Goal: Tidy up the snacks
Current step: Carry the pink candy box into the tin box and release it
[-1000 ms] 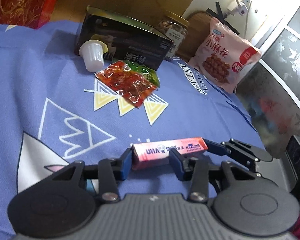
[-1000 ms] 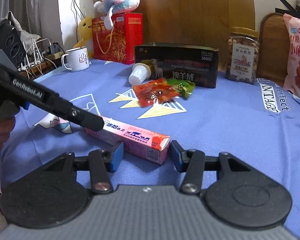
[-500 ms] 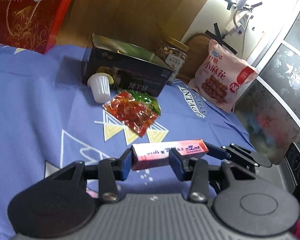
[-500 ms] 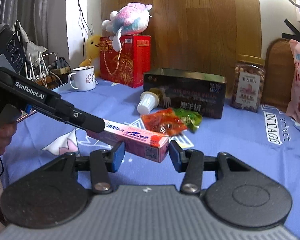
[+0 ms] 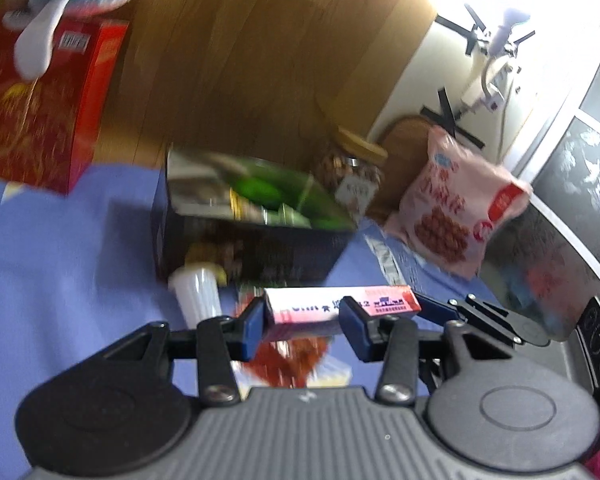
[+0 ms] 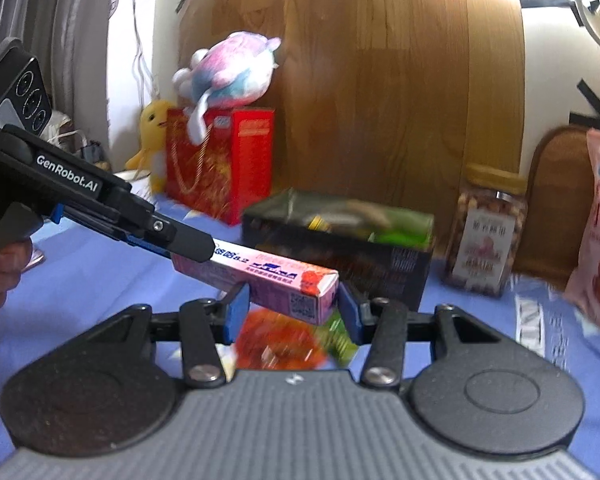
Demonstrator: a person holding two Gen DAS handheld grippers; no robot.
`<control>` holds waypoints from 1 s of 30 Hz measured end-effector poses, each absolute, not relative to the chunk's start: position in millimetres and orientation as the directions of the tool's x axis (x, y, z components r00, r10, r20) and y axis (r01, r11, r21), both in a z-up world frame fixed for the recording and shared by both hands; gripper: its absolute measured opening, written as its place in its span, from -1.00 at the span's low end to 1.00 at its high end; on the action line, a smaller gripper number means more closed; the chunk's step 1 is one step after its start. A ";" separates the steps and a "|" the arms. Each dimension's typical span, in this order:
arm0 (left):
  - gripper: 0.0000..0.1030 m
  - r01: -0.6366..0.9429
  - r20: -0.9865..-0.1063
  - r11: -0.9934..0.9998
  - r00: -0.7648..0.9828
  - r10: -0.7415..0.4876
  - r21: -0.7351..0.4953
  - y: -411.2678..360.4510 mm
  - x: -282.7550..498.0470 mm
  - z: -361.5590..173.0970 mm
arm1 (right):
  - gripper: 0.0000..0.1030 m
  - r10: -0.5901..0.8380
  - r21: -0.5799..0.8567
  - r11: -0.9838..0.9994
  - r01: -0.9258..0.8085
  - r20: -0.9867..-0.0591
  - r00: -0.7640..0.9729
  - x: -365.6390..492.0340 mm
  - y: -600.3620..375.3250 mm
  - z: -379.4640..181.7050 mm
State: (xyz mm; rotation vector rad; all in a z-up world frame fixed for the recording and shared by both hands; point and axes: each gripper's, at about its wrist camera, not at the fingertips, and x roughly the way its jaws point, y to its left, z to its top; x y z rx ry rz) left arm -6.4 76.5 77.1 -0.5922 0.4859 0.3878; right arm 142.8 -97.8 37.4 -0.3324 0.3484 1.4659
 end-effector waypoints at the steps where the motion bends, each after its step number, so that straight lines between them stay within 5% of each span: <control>1: -0.21 -0.480 -0.532 0.764 0.819 0.215 -0.430 83.4 -0.3 80.5 | -0.01 0.905 -0.008 0.081 -0.997 -0.419 0.076 148.0 -91.2 39.5; 15: -0.19 -0.566 -0.548 0.719 0.779 0.306 -0.403 174.5 72.8 76.9 | 0.00 0.879 0.012 0.102 -0.995 -0.470 0.084 211.0 15.9 35.9; 20: -0.12 -0.583 -0.578 0.710 0.759 0.302 -0.395 189.4 92.2 59.8 | 0.14 0.865 -0.012 0.141 -0.990 -0.485 0.130 217.6 38.9 25.0; 30: -0.12 -0.563 -0.503 0.705 0.799 0.330 -0.432 161.4 35.9 70.2 | 0.14 0.908 0.122 0.156 -0.980 -0.408 0.093 210.6 -20.8 36.1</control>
